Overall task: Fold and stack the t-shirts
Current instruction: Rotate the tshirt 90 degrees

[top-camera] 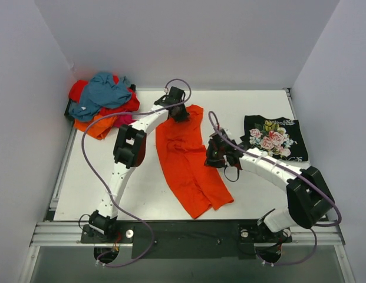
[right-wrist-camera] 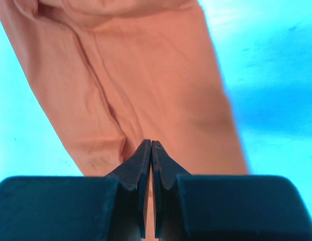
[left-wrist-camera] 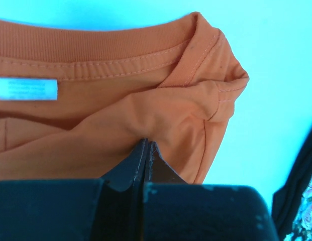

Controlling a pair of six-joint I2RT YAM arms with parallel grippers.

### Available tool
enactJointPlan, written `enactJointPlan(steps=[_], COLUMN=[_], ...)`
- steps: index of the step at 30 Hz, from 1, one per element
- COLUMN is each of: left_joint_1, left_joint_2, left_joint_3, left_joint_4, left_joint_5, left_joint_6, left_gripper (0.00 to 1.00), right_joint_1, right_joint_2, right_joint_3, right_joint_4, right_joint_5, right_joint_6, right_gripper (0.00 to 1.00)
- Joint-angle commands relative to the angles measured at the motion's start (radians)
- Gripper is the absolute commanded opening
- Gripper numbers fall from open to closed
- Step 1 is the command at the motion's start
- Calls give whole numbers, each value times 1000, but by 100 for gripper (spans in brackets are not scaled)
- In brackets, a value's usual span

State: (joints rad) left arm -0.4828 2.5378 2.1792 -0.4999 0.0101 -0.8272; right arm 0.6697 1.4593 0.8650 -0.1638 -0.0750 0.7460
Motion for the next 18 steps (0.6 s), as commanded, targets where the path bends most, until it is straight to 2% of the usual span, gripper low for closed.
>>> enactJointPlan(steps=[1,3,6,8,11,13,14,15,17,18], left_joint_1=[-8,-8,-4,4,18,21,21,21,26,29], left_joint_2=[177,219,201,130,-8,-101,-128,-198,-304,-338], left_joint_3=[210,295,314,255,130,59,6,-30,-140,-236], left_joint_4=[-163,-166,-144,-97,-42,-29,-26,-14,18,61], left_joint_5=[126,155,162,163,177,180,177,172,159,154], left_joint_6=[46,48,72,100,163,200,223,232,246,244], left_gripper=[0,0,0,0,1,11,20,26,41,44], right_joint_1=[-122,-179,-219,-254,-312,-331,-335,-343,-352,-357], right_joint_2=[-8,13,77,113,164,216,254,269,318,352], right_joint_3=[2,14,67,92,155,214,233,271,322,345], right_joint_4=[-59,-62,-72,-59,-33,-29,-29,-32,-34,-36], right_joint_5=[-63,-98,-120,-146,-187,-222,-235,-247,-272,-278], right_joint_6=[-98,-118,-134,-135,-137,-143,-145,-145,-149,-149], right_gripper=[0,1,22,29,32,34,34,34,38,39])
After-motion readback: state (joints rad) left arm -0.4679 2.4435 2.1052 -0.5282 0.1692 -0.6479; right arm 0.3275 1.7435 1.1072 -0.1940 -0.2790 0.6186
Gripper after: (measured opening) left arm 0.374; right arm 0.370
